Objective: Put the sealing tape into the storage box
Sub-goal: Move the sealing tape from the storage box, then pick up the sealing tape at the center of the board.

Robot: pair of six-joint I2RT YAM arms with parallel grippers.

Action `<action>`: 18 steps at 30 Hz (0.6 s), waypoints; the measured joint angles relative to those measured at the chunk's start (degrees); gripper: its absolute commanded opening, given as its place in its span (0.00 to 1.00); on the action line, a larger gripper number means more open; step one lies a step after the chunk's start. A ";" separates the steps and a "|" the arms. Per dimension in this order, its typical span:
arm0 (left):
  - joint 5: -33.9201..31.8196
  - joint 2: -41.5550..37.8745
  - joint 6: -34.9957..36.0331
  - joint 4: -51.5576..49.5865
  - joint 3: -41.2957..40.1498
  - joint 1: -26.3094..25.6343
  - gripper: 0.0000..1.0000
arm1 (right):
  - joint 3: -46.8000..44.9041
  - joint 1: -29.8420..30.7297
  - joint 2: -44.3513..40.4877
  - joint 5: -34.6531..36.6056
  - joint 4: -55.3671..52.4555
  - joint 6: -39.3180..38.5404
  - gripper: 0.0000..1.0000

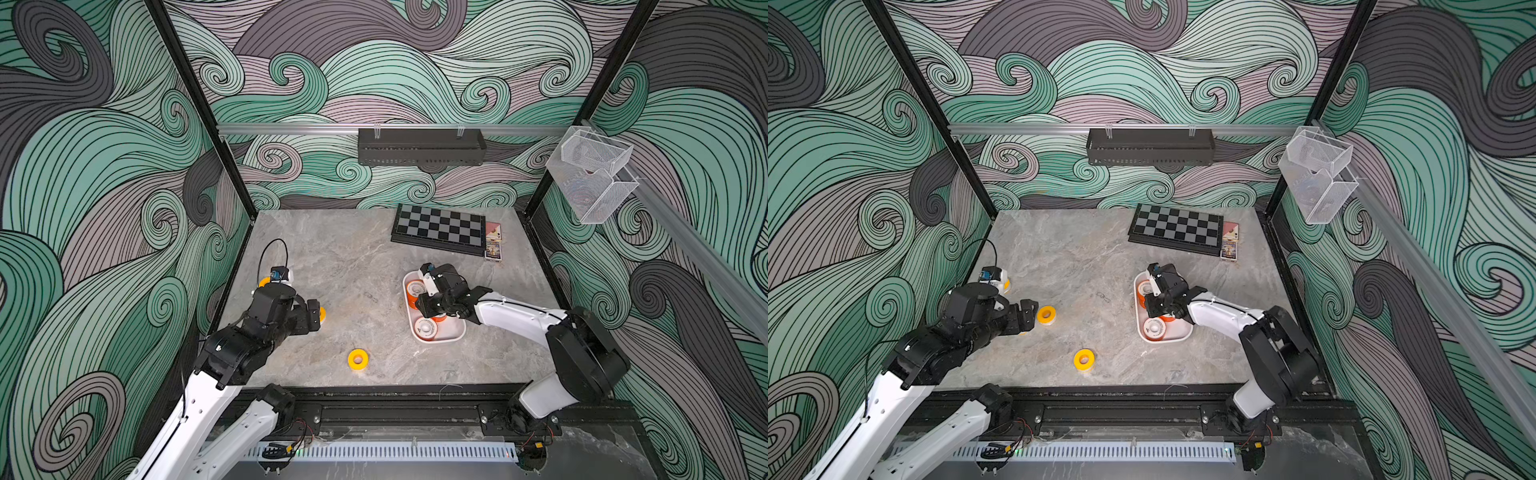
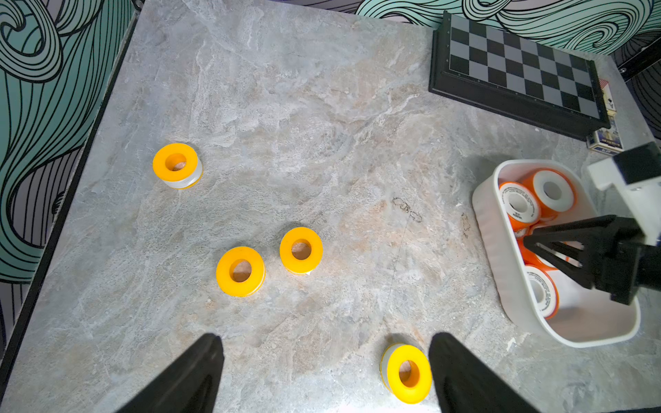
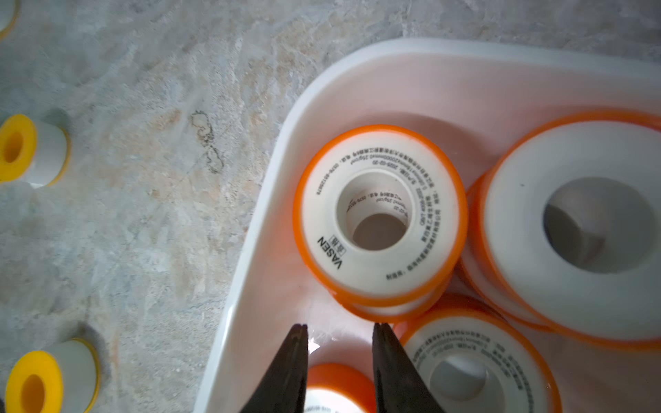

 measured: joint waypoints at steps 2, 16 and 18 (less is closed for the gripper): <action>0.13 0.83 0.02 0.04 -0.04 0.00 0.94 | -1.81 0.02 -4.81 -0.55 0.02 -0.09 0.39; 6.49 17.25 -7.54 7.41 -1.64 0.00 0.89 | -18.49 0.00 -20.00 -1.20 13.99 1.42 0.53; 5.38 22.08 -9.03 10.25 -2.58 0.00 0.89 | -19.45 0.00 -21.55 -0.63 15.37 1.42 0.53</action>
